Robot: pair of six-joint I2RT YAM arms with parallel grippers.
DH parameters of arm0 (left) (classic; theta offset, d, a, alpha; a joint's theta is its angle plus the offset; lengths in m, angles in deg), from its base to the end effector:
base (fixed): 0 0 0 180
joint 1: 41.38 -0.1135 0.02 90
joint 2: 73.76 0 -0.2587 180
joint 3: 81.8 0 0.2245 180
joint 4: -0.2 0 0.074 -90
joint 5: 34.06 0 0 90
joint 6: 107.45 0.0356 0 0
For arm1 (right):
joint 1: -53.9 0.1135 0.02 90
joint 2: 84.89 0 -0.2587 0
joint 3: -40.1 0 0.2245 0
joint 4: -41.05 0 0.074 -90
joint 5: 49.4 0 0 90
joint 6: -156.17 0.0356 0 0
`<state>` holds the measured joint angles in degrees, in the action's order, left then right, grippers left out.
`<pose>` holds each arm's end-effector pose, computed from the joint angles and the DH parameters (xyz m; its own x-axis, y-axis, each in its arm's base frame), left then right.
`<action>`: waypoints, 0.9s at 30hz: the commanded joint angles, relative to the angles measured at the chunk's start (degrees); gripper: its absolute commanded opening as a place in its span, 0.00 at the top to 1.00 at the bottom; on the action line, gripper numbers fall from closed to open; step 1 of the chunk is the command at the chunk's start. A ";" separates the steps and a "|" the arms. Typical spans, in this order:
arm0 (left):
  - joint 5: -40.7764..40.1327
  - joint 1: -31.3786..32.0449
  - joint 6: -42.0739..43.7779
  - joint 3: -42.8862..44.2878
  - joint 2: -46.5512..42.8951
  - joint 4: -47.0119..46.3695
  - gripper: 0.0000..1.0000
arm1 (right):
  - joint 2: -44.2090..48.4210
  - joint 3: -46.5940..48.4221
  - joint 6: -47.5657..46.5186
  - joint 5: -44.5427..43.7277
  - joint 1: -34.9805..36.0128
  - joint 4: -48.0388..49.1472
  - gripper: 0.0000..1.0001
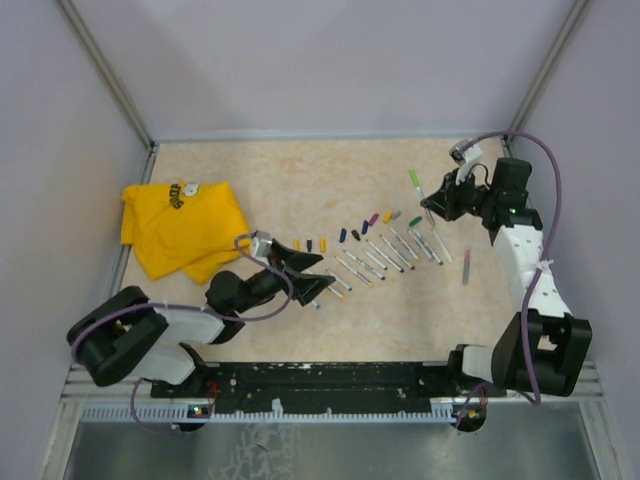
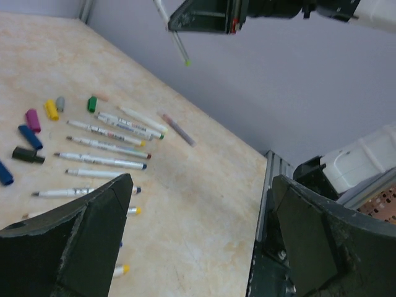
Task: Open the pen caps
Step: Pick up the pen from the center of the board, then open the pen cap from the pen.
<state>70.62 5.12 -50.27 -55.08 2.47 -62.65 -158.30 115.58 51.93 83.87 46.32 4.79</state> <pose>0.1378 -0.1583 0.2190 -0.3388 -0.4046 -0.8494 0.8184 0.3186 -0.4782 0.2541 -0.0092 0.3134 -0.4253 -0.1241 -0.8965 -0.5887 0.7903 0.1699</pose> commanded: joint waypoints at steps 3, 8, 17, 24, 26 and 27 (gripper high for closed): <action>3.51 -1.06 -4.67 11.53 11.22 -14.65 0.03 | 3.13 -2.20 -2.61 22.50 3.52 0.71 1.00; -2.39 -1.06 -6.29 20.94 18.65 -12.00 0.05 | 4.24 -2.74 -4.42 24.89 8.76 0.35 1.00; -11.67 -0.49 -9.36 30.85 18.95 5.48 0.21 | 3.96 -2.75 -5.86 22.34 12.95 -0.28 1.00; -16.49 1.16 -9.82 34.89 18.07 17.55 0.31 | 3.71 -2.49 -6.81 19.50 15.75 -0.99 1.00; -16.95 1.30 -10.17 34.94 18.19 17.51 0.33 | 3.63 -2.55 -7.15 18.51 16.60 -1.06 1.00; -16.96 1.31 -10.29 35.00 18.08 17.45 0.34 | 3.55 -2.51 -7.32 17.88 17.01 -1.16 1.00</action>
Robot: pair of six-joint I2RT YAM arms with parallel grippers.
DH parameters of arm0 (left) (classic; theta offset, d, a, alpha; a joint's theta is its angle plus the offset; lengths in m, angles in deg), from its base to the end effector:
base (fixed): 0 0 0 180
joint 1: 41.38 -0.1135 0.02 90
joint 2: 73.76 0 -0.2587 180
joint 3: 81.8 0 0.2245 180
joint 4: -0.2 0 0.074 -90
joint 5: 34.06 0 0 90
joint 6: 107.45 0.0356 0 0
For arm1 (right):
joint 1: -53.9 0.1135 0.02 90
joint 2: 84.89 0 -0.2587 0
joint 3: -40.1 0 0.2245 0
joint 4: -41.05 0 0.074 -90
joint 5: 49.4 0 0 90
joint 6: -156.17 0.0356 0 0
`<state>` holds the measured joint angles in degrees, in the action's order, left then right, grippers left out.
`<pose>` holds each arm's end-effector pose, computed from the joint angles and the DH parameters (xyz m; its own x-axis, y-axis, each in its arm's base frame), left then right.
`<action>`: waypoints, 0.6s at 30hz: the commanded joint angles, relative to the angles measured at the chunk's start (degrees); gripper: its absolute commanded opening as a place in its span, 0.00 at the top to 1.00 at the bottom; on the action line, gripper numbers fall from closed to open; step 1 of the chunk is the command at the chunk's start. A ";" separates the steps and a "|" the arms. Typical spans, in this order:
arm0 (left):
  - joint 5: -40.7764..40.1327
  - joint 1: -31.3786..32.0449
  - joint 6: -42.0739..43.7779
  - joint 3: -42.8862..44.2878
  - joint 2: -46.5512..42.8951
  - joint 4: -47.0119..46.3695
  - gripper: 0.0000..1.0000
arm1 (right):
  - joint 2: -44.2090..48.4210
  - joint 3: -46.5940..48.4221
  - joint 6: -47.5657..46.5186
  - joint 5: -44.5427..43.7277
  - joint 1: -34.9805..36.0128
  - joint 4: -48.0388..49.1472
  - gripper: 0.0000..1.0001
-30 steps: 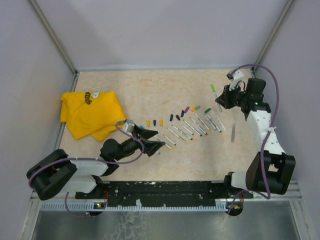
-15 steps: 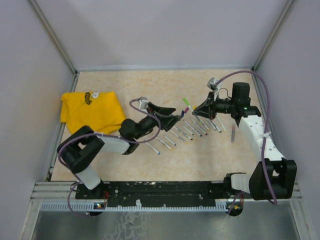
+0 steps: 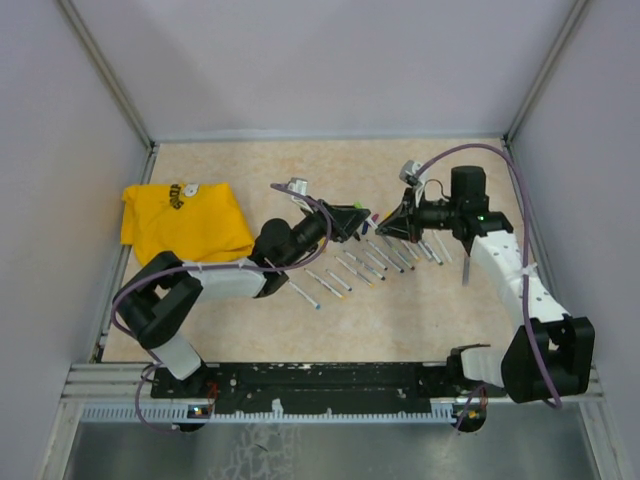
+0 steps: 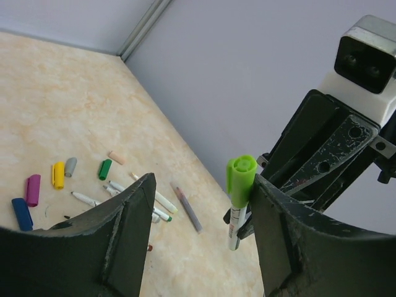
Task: Open the pen caps
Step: Open the pen cap from the pen.
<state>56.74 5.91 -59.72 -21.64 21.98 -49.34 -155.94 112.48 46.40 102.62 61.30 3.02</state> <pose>0.2267 -0.2464 0.2667 -0.3793 -0.5807 -0.7204 0.6605 0.3753 -0.6503 0.2272 0.0612 0.3092 -0.2998 -0.1990 -0.9330 -0.9181 0.3260 0.2255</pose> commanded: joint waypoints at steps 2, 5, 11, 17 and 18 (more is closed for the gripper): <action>-2.81 0.67 -0.88 1.87 -1.44 4.07 0.38 | 0.97 0.54 -2.21 -2.18 2.74 0.40 1.00; -1.67 0.75 -1.11 2.49 -1.15 4.13 0.48 | 0.67 0.61 -2.93 -4.01 3.82 0.06 1.00; 0.21 0.74 -2.24 2.03 -1.07 3.07 0.88 | 0.65 0.47 -3.94 -7.27 4.77 -0.02 1.00; 3.28 0.77 -2.97 -0.52 -1.39 -1.87 1.00 | 0.70 -0.02 -2.36 -7.32 4.91 1.25 0.79; 3.88 0.76 -3.06 -1.33 -1.43 -4.24 1.00 | 0.67 -0.45 -1.55 -7.04 4.91 1.95 0.68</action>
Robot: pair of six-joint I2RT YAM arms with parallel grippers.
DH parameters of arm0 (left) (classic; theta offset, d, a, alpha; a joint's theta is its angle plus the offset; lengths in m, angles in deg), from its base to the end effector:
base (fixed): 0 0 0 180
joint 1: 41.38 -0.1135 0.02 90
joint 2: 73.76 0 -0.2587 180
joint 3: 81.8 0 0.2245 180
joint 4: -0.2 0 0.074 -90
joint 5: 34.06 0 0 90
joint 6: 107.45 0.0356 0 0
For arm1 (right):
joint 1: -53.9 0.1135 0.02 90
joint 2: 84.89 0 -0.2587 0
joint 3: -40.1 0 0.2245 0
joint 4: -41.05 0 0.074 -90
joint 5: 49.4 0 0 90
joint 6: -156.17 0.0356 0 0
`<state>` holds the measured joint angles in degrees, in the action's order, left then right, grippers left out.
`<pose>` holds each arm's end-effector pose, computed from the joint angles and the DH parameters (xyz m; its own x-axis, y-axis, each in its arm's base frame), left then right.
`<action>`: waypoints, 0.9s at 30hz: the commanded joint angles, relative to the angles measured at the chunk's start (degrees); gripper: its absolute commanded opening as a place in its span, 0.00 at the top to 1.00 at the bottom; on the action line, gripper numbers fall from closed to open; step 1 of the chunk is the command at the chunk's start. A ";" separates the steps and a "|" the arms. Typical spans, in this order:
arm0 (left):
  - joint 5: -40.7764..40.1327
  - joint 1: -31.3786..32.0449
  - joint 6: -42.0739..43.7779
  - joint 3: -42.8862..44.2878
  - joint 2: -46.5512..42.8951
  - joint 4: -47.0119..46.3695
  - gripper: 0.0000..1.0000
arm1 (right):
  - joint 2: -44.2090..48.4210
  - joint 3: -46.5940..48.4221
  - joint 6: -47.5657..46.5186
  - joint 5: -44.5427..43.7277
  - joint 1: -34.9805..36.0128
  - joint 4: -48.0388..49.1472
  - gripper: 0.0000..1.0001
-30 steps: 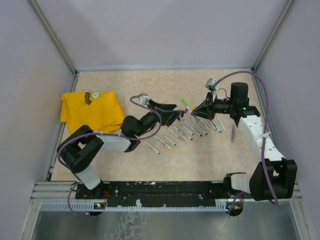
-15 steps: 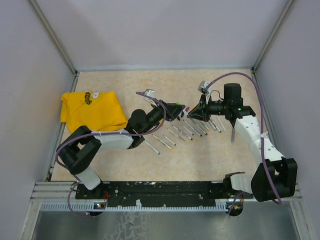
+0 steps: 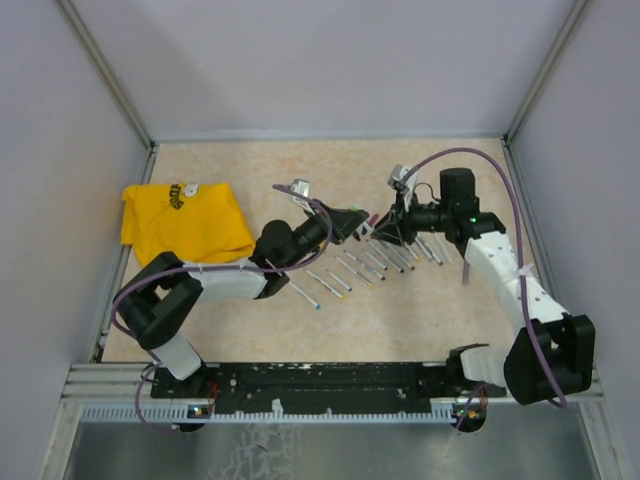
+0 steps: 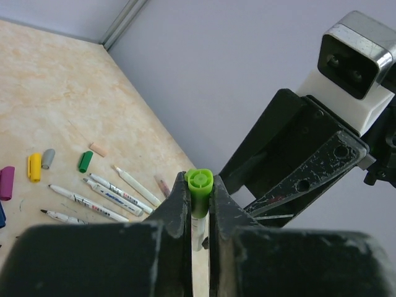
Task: Open the pen caps
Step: Open the pen cap from the pen.
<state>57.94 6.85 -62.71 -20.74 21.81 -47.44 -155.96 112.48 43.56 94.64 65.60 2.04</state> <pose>0.2234 -0.2520 0.2687 -0.4390 -0.5741 -0.6911 0.6481 0.3304 -0.6862 0.2249 0.0760 0.3053 -0.2659 -0.2856 -0.9207 -0.9191 0.3633 0.1528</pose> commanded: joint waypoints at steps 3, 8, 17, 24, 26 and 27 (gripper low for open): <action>3.94 -0.16 -0.18 -4.02 -1.37 -10.08 1.00 | 0.05 -1.23 3.53 2.37 0.63 4.80 0.51; 5.62 -0.19 -0.47 -4.71 -0.51 -13.08 1.00 | -1.21 -1.78 4.47 1.65 2.78 6.16 0.49; 4.12 -0.37 1.42 -5.20 -1.25 -14.84 1.00 | -4.05 -0.12 3.27 -0.28 5.47 3.56 1.00; 0.86 -10.36 2.08 -4.39 -5.55 -13.32 1.00 | -5.03 0.03 -0.44 0.26 6.44 1.13 1.00; -1.03 -13.69 1.85 -4.17 -7.12 -12.70 1.00 | -5.89 0.32 -1.27 0.10 7.56 0.29 1.00; -1.98 -14.95 1.79 -4.08 -7.98 -12.25 1.00 | -6.27 0.55 -1.45 -0.05 7.95 -0.06 1.00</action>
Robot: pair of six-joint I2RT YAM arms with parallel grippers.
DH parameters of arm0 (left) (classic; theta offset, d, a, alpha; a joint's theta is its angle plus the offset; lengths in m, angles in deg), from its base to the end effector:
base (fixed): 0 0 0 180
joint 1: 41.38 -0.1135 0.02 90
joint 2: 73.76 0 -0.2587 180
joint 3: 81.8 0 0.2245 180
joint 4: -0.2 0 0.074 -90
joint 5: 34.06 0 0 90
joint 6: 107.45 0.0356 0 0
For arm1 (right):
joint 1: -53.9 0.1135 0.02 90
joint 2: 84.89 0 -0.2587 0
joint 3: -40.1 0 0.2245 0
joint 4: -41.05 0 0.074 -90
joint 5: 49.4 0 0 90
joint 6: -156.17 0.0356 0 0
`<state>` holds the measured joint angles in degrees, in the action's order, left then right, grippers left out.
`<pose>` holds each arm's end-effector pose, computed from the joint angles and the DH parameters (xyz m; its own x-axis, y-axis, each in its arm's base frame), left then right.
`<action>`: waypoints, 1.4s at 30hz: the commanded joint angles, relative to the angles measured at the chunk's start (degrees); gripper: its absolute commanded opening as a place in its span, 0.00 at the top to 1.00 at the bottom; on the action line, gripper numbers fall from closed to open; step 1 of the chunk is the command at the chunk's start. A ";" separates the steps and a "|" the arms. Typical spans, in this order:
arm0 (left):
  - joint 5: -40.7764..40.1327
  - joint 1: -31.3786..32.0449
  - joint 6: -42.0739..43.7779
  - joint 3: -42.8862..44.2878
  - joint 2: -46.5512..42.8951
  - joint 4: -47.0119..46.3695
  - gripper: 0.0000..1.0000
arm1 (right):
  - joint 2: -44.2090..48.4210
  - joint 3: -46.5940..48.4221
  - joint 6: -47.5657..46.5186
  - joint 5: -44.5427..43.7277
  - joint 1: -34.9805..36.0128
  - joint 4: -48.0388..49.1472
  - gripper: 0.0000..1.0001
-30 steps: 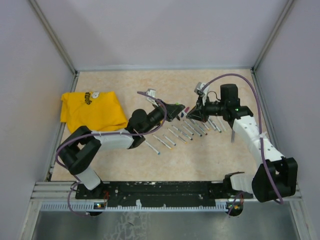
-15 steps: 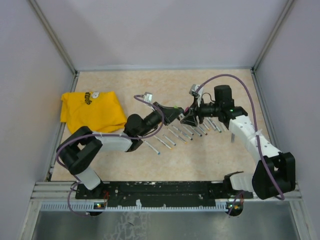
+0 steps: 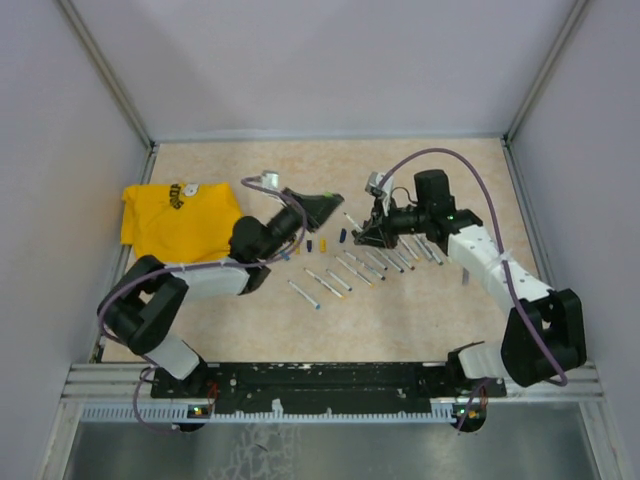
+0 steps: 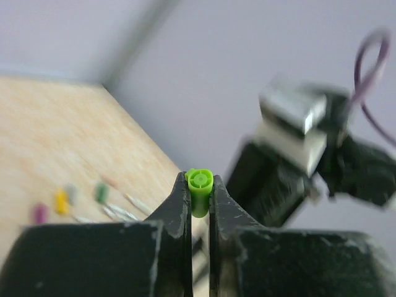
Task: Open the pen caps
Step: Open the pen cap from the pen, then place the pen at the center of the board.
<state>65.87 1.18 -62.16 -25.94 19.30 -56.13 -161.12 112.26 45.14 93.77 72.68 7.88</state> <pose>0.2284 -0.2180 0.2718 -0.3816 -0.5904 -0.7112 0.7286 0.2814 -0.6245 0.2353 0.1101 0.2911 -0.2490 -0.3119 -0.9169 -0.9488 0.2683 0.1664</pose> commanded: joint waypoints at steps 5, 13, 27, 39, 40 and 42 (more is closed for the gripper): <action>-13.78 -12.03 4.36 0.41 -10.89 -0.83 1.00 | -1.24 1.02 -3.09 -0.18 1.17 -5.99 1.00; -7.04 -12.99 6.68 -13.95 -22.32 -0.14 1.00 | 1.95 0.00 -4.44 -25.68 -6.00 -2.65 1.00; 3.39 -13.27 15.54 -26.48 -42.85 19.84 1.00 | -9.51 3.02 -1.73 -48.58 -20.75 -3.46 1.00; 3.53 -13.25 18.96 -29.60 -49.55 24.11 1.00 | -16.87 3.40 -4.90 -54.43 -23.11 -2.95 1.00; 3.66 -13.29 18.80 -29.68 -49.76 24.11 1.00 | -17.24 3.60 -4.83 -54.25 -23.31 -3.43 1.00; 3.96 -13.25 18.63 -29.65 -49.85 24.18 1.00 | -17.90 3.86 -4.81 -54.21 -23.63 -4.11 1.00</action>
<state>68.26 -11.67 -44.46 -55.19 -29.42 -32.16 -178.01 112.74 41.25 40.87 50.11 3.42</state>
